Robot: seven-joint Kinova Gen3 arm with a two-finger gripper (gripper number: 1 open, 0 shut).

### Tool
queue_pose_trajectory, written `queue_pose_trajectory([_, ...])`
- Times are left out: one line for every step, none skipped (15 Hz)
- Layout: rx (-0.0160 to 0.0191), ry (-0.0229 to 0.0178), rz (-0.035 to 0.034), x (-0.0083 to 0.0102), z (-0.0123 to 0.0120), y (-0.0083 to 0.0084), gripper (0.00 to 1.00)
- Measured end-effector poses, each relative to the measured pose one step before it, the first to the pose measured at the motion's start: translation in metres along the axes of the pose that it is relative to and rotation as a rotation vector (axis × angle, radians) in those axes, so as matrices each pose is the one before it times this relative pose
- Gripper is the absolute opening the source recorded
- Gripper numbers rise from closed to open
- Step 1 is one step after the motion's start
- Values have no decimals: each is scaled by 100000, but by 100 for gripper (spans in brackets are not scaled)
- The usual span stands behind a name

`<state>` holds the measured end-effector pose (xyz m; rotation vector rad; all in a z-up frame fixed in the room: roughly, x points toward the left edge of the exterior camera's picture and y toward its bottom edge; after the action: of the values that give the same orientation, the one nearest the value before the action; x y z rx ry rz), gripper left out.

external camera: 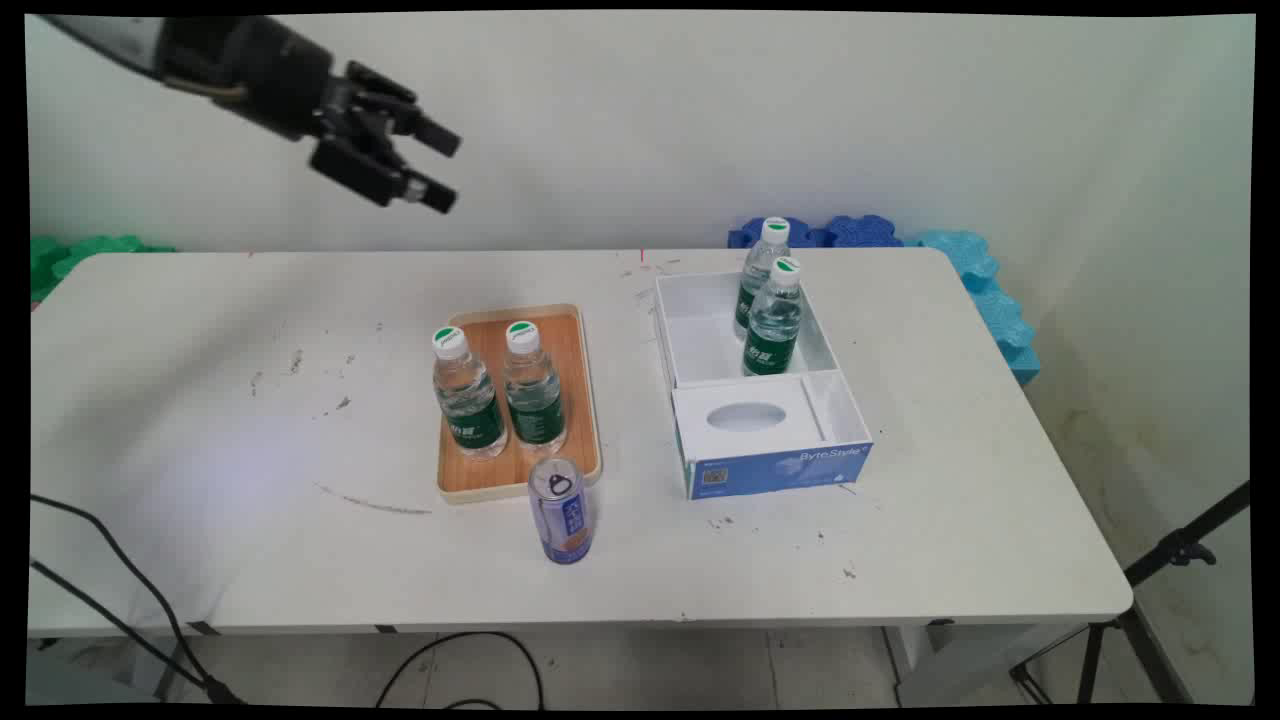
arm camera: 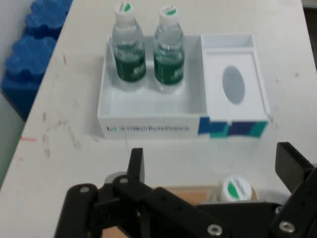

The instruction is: Pick up the green bottle from the white box

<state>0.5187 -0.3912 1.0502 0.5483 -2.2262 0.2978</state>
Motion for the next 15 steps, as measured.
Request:
queue_pose_trajectory([422,189,-51,946,1023,145,100])
queue_pose_trajectory([550,285,-321,1088,1297,170,100])
queue_pose_trajectory([375,104,-253,1061,1443,201,100])
queue_pose_trajectory([181,-100,-118,824,1330,206,100])
queue_pose_trajectory([243,-46,-71,870,1565,227,100])
queue_pose_trajectory([44,-159,11,660,1380,162,100])
queue_pose_trajectory([-14,-228,-92,667,1716,183,100])
queue_pose_trajectory([-3,-237,61,612,1902,147,100])
queue_pose_trajectory([73,-274,79,421,1575,50,100])
queue_pose_trajectory([276,-156,76,318,1473,-40,100])
queue_pose_trajectory([283,-253,-54,281,1785,-86,100])
queue_pose_trajectory([202,-246,-135,166,1454,-78,100])
queue_pose_trajectory([194,-119,-246,146,1736,-110,100])
queue_pose_trajectory([301,-5,-403,89,1664,-143,100])
queue_pose_trajectory([209,72,-436,50,1411,-144,100])
